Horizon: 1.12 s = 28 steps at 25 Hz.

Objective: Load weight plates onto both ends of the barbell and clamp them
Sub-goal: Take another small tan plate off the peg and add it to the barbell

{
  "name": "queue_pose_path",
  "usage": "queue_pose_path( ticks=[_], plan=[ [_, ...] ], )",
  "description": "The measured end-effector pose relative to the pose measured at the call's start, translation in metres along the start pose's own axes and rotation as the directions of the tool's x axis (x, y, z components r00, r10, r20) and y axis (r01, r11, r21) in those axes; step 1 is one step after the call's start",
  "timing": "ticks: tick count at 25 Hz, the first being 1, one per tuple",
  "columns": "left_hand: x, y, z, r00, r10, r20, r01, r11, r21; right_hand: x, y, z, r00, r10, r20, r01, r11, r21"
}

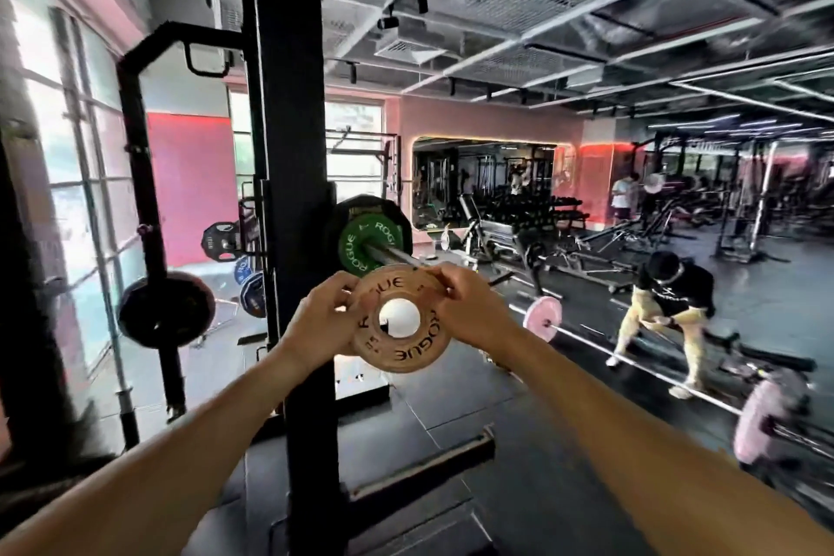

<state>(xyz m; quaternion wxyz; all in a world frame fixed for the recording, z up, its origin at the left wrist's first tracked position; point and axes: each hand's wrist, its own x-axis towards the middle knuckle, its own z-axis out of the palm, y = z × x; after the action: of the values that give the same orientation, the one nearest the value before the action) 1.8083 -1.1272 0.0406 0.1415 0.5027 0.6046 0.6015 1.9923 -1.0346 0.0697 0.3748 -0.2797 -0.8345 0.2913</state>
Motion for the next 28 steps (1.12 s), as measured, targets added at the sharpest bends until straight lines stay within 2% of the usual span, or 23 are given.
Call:
queue_pose_path(
  ticks=[3,10,14,19,24,28],
  plan=[
    [0.012,0.015,0.046,0.998,0.032,-0.055,-0.033,0.999,-0.012,0.016,0.033,-0.037,0.998,-0.036,-0.045,0.038,0.998,0.042],
    [0.026,0.014,0.091,0.990,0.048,-0.132,-0.030,0.990,0.136,0.036,0.084,-0.057,0.998,-0.056,0.026,0.052,0.989,0.141],
    [0.037,0.006,0.096,0.982,0.104,-0.159,-0.061,0.966,0.252,0.051,0.102,-0.055,0.994,-0.105,0.042,0.098,0.984,0.149],
    [0.052,-0.004,0.094,0.972,0.144,-0.184,-0.096,0.964,0.247,0.072,0.116,-0.046,0.988,-0.143,0.052,0.132,0.975,0.179],
    [0.085,-0.026,0.090,0.954,0.128,-0.271,-0.042,0.952,0.303,0.106,0.129,-0.028,0.988,-0.148,0.038,0.140,0.976,0.166],
    [0.120,-0.043,0.085,0.917,0.187,-0.352,-0.001,0.884,0.468,0.142,0.146,-0.009,0.991,-0.133,0.016,0.130,0.986,0.102]
  ],
)
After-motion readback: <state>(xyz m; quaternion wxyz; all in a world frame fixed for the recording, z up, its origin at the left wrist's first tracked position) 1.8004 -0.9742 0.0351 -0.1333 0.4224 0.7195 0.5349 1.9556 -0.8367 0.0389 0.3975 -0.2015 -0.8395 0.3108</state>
